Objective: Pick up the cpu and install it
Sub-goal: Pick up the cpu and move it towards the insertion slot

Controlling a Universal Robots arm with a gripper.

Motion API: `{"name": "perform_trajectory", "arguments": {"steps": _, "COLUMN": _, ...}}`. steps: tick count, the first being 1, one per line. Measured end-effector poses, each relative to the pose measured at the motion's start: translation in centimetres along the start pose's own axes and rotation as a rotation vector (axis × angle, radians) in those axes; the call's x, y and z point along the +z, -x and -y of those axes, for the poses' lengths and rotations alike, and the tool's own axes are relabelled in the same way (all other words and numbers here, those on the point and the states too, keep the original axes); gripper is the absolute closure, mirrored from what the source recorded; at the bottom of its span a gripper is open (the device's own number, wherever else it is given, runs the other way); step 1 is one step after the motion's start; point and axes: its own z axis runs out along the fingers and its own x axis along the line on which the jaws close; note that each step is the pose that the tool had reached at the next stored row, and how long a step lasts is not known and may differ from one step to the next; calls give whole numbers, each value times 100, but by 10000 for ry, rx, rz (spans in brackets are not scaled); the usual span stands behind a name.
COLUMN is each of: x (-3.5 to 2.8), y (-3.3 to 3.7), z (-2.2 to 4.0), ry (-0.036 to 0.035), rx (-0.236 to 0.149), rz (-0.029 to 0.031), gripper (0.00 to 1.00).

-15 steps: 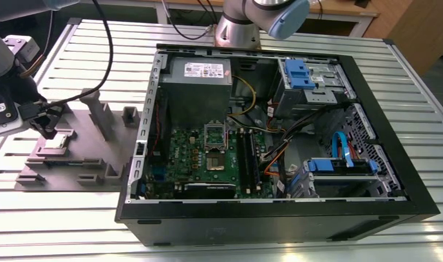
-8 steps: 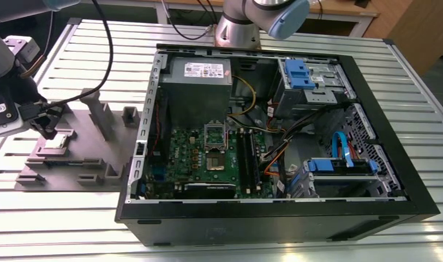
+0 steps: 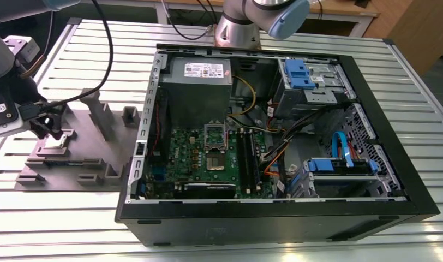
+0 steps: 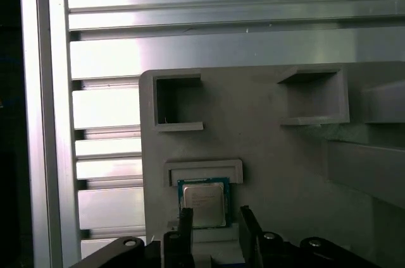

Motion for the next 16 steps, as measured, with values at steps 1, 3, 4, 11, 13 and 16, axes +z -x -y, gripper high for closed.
{"name": "perform_trajectory", "arguments": {"steps": 1, "x": 0, "y": 0, "z": 0, "ry": 0, "rx": 0, "rz": 0, "gripper": 59}}
{"name": "perform_trajectory", "arguments": {"steps": 3, "x": 0, "y": 0, "z": 0, "ry": 0, "rx": 0, "rz": 0, "gripper": 53}}
{"name": "perform_trajectory", "arguments": {"steps": 4, "x": 0, "y": 0, "z": 0, "ry": 0, "rx": 0, "rz": 0, "gripper": 47}}
{"name": "perform_trajectory", "arguments": {"steps": 11, "x": 16, "y": 0, "z": 0, "ry": 5, "rx": 0, "rz": 4, "gripper": 41}}
{"name": "perform_trajectory", "arguments": {"steps": 13, "x": 28, "y": -3, "z": 1, "ry": 14, "rx": -24, "rz": -1, "gripper": 41}}
{"name": "perform_trajectory", "arguments": {"steps": 16, "x": 34, "y": -4, "z": 1, "ry": 17, "rx": -99, "rz": -4, "gripper": 41}}
